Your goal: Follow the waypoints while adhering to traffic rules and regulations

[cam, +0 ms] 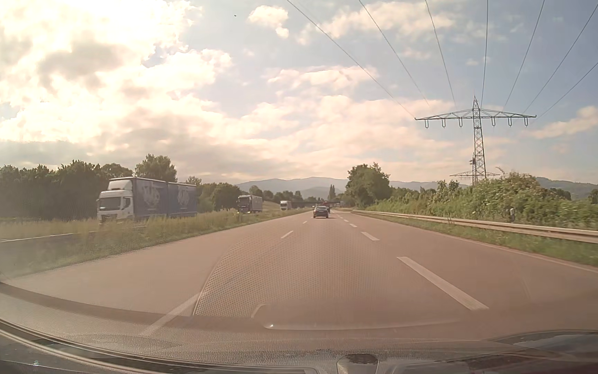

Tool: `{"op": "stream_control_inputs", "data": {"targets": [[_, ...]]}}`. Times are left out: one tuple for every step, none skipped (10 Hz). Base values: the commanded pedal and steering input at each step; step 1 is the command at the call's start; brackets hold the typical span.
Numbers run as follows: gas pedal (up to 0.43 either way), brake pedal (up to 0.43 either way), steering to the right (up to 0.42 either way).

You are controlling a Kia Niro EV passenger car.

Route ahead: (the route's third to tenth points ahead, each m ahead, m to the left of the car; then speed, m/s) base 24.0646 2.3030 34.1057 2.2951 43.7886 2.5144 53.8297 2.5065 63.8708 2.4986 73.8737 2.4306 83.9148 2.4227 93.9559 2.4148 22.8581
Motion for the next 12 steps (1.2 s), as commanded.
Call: {"op": "stream_control_inputs", "data": {"targets": [[0.177, 0.0, -0.001], [0.177, 0.0, -0.002], [0.177, 0.0, -0.002], [0.177, 0.0, -0.002], [0.177, 0.0, -0.002], [0.177, 0.0, -0.002], [0.177, 0.0, -0.003], [0.177, 0.0, -0.003], [0.177, 0.0, -0.003], [0.177, 0.0, -0.003], [0.177, 0.0, -0.003], [0.177, 0.0, -0.003]]}}
